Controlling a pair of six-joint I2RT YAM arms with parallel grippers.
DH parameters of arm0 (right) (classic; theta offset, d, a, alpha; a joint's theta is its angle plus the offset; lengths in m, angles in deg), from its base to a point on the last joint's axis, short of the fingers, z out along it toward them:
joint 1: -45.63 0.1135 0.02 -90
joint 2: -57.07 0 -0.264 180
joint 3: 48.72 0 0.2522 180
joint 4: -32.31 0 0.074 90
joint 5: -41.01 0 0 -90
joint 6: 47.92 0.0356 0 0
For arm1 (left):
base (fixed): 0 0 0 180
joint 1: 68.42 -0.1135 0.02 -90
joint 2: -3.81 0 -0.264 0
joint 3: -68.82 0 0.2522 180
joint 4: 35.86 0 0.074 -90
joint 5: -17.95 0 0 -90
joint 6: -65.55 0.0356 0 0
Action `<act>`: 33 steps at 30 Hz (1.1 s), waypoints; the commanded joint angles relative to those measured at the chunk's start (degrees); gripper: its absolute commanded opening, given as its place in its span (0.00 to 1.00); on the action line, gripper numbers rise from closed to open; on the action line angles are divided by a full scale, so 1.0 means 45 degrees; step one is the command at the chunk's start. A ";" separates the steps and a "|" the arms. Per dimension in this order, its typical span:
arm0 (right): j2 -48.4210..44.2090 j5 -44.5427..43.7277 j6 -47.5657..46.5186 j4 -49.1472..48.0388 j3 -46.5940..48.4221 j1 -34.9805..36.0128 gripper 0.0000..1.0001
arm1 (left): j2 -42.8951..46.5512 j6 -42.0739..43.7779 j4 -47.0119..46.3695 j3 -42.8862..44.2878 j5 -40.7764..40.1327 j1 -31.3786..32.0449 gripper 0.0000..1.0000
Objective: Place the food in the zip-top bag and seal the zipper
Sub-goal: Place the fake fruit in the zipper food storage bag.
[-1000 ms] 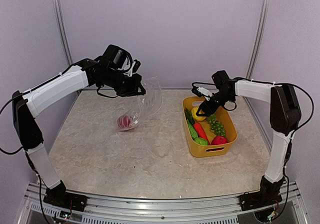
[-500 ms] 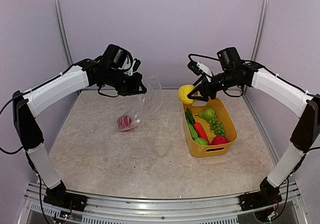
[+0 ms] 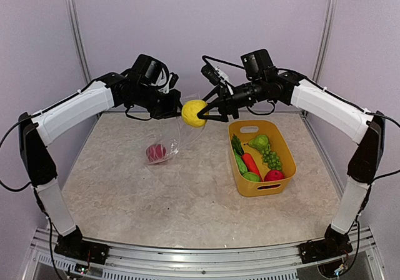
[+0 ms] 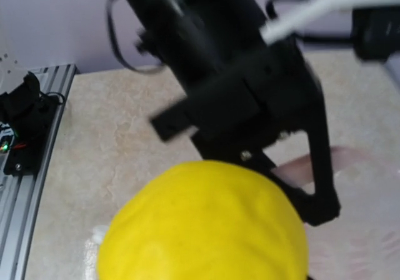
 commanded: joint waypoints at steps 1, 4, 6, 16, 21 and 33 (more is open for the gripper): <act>0.0883 0.0175 0.0712 -0.0458 -0.0054 0.0115 0.34 | 0.0036 -0.0027 0.0282 0.0410 0.0038 0.0215 0.00; 0.0991 -0.0373 0.0707 -0.0622 -0.0370 0.0102 0.33 | 0.0228 -0.0027 0.0307 0.0373 -0.0031 0.0284 0.00; 0.0952 -0.0768 0.0646 -0.0791 -0.0663 0.0109 0.33 | 0.0353 -0.0056 0.0307 0.0334 -0.0116 0.0310 0.00; 0.1085 -0.4583 0.0533 -0.0527 -0.0760 0.0594 0.32 | 0.0565 -0.0144 0.0117 0.0330 -0.0316 0.0504 0.00; 0.1428 -0.4738 0.0838 -0.0266 -0.0211 0.0709 0.32 | 0.0461 -0.0197 0.0018 0.0372 -0.0299 0.0586 0.00; 0.1934 -0.4940 0.1305 0.0692 0.1394 0.1071 0.79 | 0.0582 -0.0203 0.0053 0.0254 -0.0675 0.0602 0.00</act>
